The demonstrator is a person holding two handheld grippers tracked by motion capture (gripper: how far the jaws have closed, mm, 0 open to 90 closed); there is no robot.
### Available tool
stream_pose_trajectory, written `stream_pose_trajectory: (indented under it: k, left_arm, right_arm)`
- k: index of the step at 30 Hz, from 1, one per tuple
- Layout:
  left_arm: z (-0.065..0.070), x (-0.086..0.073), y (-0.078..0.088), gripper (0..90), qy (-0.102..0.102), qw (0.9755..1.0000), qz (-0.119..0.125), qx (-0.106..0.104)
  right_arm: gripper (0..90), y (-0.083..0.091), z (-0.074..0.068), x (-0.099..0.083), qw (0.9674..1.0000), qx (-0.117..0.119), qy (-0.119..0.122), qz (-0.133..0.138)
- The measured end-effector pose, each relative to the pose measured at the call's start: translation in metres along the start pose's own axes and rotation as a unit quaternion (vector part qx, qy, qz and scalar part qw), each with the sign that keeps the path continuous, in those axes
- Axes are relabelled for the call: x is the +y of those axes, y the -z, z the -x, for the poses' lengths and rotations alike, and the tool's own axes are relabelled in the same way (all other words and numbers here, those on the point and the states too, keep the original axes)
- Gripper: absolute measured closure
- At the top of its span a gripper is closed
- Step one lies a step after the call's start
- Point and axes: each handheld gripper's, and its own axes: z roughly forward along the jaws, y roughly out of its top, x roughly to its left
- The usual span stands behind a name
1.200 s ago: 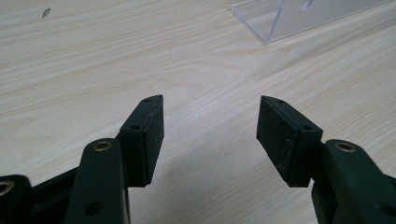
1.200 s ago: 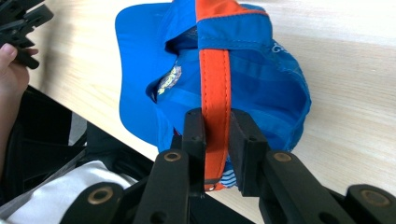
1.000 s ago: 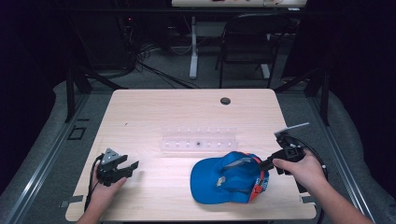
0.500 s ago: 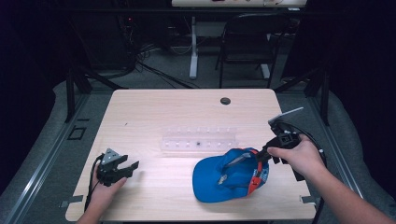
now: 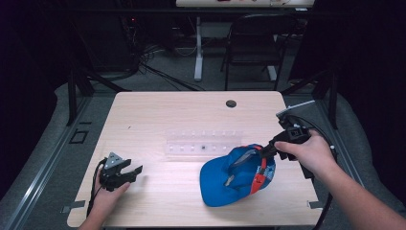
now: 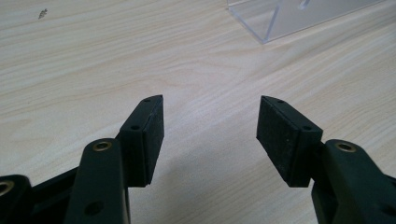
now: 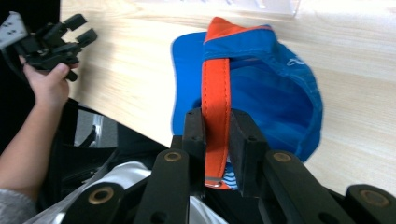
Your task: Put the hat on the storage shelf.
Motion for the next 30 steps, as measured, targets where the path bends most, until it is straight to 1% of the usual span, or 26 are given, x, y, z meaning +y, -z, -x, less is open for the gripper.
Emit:
stream_pose_trajectory:
  k: [1, 2, 3, 4, 5, 6, 8, 10, 11, 12, 13, 14, 15, 16, 17, 18, 19, 20, 21, 22, 23, 24, 25, 27, 29, 30]
  left_arm:
    - [0.000, 0.000, 0.000, 41.8, 0.000, 1.0000, 0.000, 0.000]
    - [0.000, 0.000, 0.000, 41.8, 0.000, 1.0000, 0.000, 0.000]
    - [0.000, 0.000, 0.000, 41.8, 0.000, 1.0000, 0.001, 0.000]
    - [0.000, 0.000, 0.000, 41.8, 0.001, 1.0000, 0.002, 0.001]
    - [0.000, 0.000, 0.000, 41.8, 0.001, 1.0000, 0.001, 0.002]
    - [0.000, 0.000, 0.000, 41.8, 0.001, 1.0000, 0.001, 0.002]
    - [0.000, 0.000, 0.000, 41.8, 0.001, 1.0000, 0.001, 0.001]
    - [0.000, 0.000, 0.000, 41.8, -0.002, 1.0000, -0.001, 0.001]
    - [0.000, 0.000, 0.000, 41.8, -0.002, 1.0000, -0.001, 0.001]
    - [0.000, 0.000, 0.000, 41.8, -0.002, 1.0000, -0.001, 0.001]
    - [0.000, 0.000, 0.000, 41.8, 0.001, 1.0000, 0.000, 0.001]
    - [0.000, 0.000, 0.000, 41.8, -0.001, 1.0000, 0.000, 0.001]
    - [0.000, 0.000, 0.000, 41.8, -0.001, 1.0000, 0.000, 0.001]
    - [0.000, 0.000, 0.000, 41.8, 0.000, 1.0000, 0.001, 0.002]
    - [0.000, 0.000, 0.000, 41.8, 0.000, 1.0000, 0.001, 0.002]
    - [0.000, 0.000, 0.000, 41.8, 0.000, 1.0000, 0.002, 0.001]
    - [0.000, 0.000, 0.000, 41.8, 0.002, 1.0000, 0.001, 0.002]
    - [0.000, 0.000, 0.000, 41.8, 0.001, 1.0000, 0.001, 0.002]
    - [0.000, 0.000, 0.000, 41.8, 0.000, 1.0000, 0.001, 0.002]
    - [0.000, 0.000, 0.000, 41.8, 0.000, 1.0000, 0.001, 0.002]
    - [0.000, 0.000, 0.000, 41.8, 0.000, 1.0000, 0.001, 0.002]
    - [0.000, 0.000, 0.000, 41.8, 0.001, 1.0000, 0.001, 0.002]
    - [0.000, 0.000, 0.000, 41.8, 0.002, 1.0000, 0.001, 0.002]
    - [-0.001, 0.000, 0.000, 41.8, 0.002, 1.0000, 0.001, 0.002]
    - [-0.001, 0.000, 0.000, 41.8, 0.002, 1.0000, 0.001, 0.003]
    - [-0.001, -0.001, 0.000, 41.8, 0.003, 1.0000, 0.001, 0.002]
  right_arm:
    - [77.7, 0.003, -0.001, 0.001, 0.9999, 0.008, 0.005, -0.008]
    - [77.7, 0.003, -0.001, 0.001, 0.9999, 0.008, 0.005, -0.008]
    - [77.7, 0.005, -0.002, 0.001, 0.9998, 0.010, 0.008, -0.016]
    - [77.7, 0.005, -0.004, 0.001, 0.9998, 0.017, 0.001, -0.007]
    - [77.7, 0.007, -0.005, 0.001, 0.9995, 0.031, 0.005, -0.011]
    - [77.7, 0.007, -0.005, 0.001, 0.9995, 0.031, 0.005, -0.011]
    - [77.7, 0.007, -0.008, 0.001, 0.9991, 0.041, -0.001, -0.007]
    - [77.7, 0.008, -0.009, 0.001, 0.9982, 0.060, -0.003, -0.007]
    - [77.7, 0.008, -0.010, 0.002, 0.9969, 0.077, -0.009, -0.008]
    - [77.7, 0.008, -0.010, 0.002, 0.9969, 0.077, -0.009, -0.008]
    - [77.7, 0.009, -0.009, 0.003, 0.9964, 0.083, -0.008, -0.012]
    - [77.7, 0.008, -0.008, 0.003, 0.9960, 0.088, -0.010, -0.013]
    - [77.7, 0.007, -0.008, 0.003, 0.9952, 0.095, -0.018, -0.012]
    - [77.7, 0.007, -0.008, 0.003, 0.9952, 0.095, -0.018, -0.012]
    - [77.8, 0.007, -0.008, 0.003, 0.9939, 0.107, -0.024, -0.012]
    - [77.8, 0.007, -0.008, 0.003, 0.9939, 0.107, -0.024, -0.012]
    - [77.8, 0.007, -0.008, 0.004, 0.9928, 0.116, -0.023, -0.016]
    - [77.8, 0.007, -0.008, 0.004, 0.9928, 0.116, -0.023, -0.016]
    - [77.8, 0.006, -0.009, 0.004, 0.9916, 0.126, -0.024, -0.017]
    - [77.8, 0.006, -0.009, 0.004, 0.9916, 0.126, -0.024, -0.017]
    - [77.8, 0.006, -0.010, 0.004, 0.9906, 0.133, -0.027, -0.016]
    - [77.8, 0.007, -0.009, 0.004, 0.9901, 0.138, -0.013, -0.021]
    - [77.8, 0.007, -0.013, 0.005, 0.9888, 0.146, -0.019, -0.020]
    - [77.8, 0.007, -0.013, 0.005, 0.9881, 0.152, -0.014, -0.019]
    - [77.8, 0.007, -0.016, 0.006, 0.9867, 0.160, -0.022, -0.016]
    - [77.8, 0.007, -0.015, 0.007, 0.9863, 0.164, -0.013, -0.019]
